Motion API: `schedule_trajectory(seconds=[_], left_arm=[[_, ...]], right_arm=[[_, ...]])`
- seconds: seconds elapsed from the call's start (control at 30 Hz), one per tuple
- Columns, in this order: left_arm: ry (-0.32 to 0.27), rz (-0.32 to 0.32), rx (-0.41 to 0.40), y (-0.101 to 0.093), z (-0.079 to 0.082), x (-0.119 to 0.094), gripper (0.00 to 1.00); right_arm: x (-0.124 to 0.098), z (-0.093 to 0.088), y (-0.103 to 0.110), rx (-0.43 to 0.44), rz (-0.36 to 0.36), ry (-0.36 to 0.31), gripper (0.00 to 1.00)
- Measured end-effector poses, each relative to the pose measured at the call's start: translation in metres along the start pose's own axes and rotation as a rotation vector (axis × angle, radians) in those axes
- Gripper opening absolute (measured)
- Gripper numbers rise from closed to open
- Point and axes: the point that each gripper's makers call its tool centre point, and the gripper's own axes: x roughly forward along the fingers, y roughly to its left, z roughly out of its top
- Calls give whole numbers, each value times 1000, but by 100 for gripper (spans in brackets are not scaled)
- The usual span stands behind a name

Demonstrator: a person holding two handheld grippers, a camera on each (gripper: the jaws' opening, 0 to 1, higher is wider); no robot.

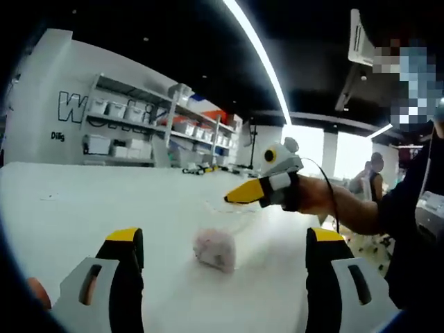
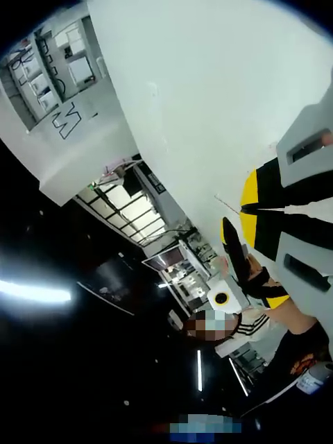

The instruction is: Open the resealable bag by pulling the two sides of the seal apart until the entire bag opening is separated and visibly accessible.

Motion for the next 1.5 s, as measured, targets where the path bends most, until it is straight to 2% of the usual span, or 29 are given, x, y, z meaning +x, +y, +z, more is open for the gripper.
schedule_trajectory(seconds=[0.47,0.67,0.83,1.27,1.5], left_arm=[[-7,5,-10,2,-2,-5,96],[-16,9,-7,2,-1,-7,96],[-18,10,-4,3,0,-8,96],[-10,14,-4,5,-1,-9,96],[-14,19,-8,7,0,-11,95]], right_arm=[[23,41,-23,-6,-35,-40,0],[37,67,-41,-9,-60,-57,0],[46,80,-57,-9,-85,-64,0],[64,105,-87,7,-129,-81,0],[68,105,-98,25,-145,-88,0]])
